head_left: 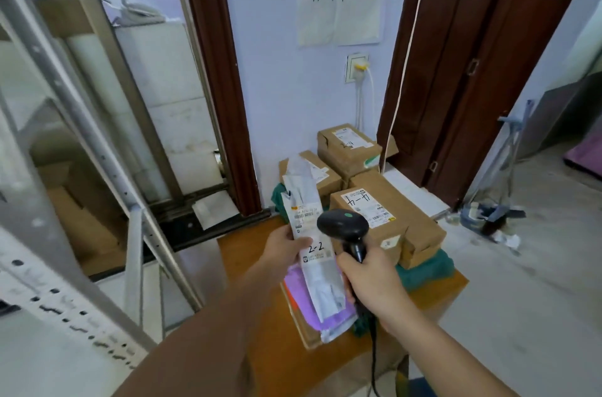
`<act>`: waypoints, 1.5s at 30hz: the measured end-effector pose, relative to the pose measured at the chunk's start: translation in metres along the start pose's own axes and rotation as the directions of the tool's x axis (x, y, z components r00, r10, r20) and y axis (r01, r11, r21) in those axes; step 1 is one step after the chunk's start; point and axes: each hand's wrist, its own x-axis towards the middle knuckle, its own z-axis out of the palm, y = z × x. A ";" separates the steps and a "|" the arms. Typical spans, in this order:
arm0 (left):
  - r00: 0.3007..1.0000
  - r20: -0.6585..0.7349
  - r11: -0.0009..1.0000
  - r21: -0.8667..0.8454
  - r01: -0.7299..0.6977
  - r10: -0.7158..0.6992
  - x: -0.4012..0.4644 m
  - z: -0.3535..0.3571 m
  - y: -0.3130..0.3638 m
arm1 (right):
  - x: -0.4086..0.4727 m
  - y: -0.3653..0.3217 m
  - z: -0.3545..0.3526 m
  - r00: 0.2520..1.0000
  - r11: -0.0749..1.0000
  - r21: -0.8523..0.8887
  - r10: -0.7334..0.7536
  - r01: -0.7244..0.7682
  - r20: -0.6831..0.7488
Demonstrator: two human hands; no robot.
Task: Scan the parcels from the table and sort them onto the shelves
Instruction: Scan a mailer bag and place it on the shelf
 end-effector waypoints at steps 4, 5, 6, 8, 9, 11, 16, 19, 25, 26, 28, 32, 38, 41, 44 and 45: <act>0.996 0.044 0.997 0.020 -0.081 0.080 -0.020 0.000 0.027 | -0.004 -0.008 0.002 0.999 0.999 -0.011 -0.041 0.040 -0.024; 0.993 0.056 0.995 0.021 -0.102 0.101 -0.024 -0.001 0.032 | -0.004 -0.010 0.002 0.998 0.999 -0.008 -0.052 0.052 -0.029; 0.991 0.062 0.992 0.027 -0.122 0.121 -0.029 -0.001 0.036 | -0.004 -0.012 0.002 0.998 0.998 -0.010 -0.061 0.061 -0.029; 0.987 0.052 0.987 0.043 -0.156 0.153 -0.037 -0.001 0.043 | -0.004 -0.016 0.004 0.997 0.997 -0.009 -0.072 0.072 -0.025; 0.985 0.045 0.984 0.046 -0.170 0.168 -0.040 -0.001 0.045 | -0.004 -0.016 0.006 0.997 0.997 -0.006 -0.077 0.077 -0.022; 0.982 0.035 0.982 0.047 -0.185 0.184 -0.044 0.000 0.048 | -0.004 -0.016 0.010 0.996 0.996 -0.007 -0.086 0.086 -0.024; 0.982 0.034 0.981 0.049 -0.188 0.186 -0.050 0.002 0.051 | 0.000 -0.012 0.016 0.998 0.998 -0.017 -0.058 0.058 -0.027; 0.980 0.060 0.981 0.027 -0.191 0.189 -0.050 0.002 0.053 | 0.002 -0.010 0.019 0.998 0.999 0.014 -0.050 0.051 -0.041; 0.978 0.080 0.981 -0.005 -0.195 0.195 -0.050 0.001 0.052 | 0.000 -0.009 0.019 0.997 0.998 0.058 -0.023 0.027 -0.073; 0.979 0.078 0.982 0.002 -0.191 0.190 -0.050 0.000 0.052 | 0.000 -0.009 0.019 0.997 0.998 0.061 -0.022 0.027 -0.072; 0.980 0.073 0.982 0.008 -0.188 0.187 -0.049 0.000 0.050 | -0.002 -0.010 0.019 0.998 0.997 0.067 -0.025 0.030 -0.063; 0.981 0.067 0.983 0.021 -0.184 0.182 -0.051 0.000 0.047 | -0.006 -0.012 0.018 0.998 0.996 0.071 -0.044 0.048 -0.048; 0.987 0.060 0.987 -0.077 -0.144 0.149 -0.061 -0.012 0.034 | -0.024 -0.014 0.021 0.994 0.993 0.070 -0.102 0.099 0.043; 0.991 0.035 0.985 -0.113 -0.127 0.132 -0.074 -0.030 0.025 | -0.035 -0.020 0.028 0.987 0.991 0.062 -0.124 0.118 0.107; 0.993 0.003 0.983 -0.141 -0.118 0.120 -0.087 -0.051 0.016 | -0.050 -0.031 0.038 0.979 0.987 0.029 -0.161 0.159 0.122; 0.993 -0.005 0.981 -0.154 -0.117 0.118 -0.093 -0.059 0.014 | -0.057 -0.035 0.042 0.976 0.984 0.021 -0.177 0.175 0.126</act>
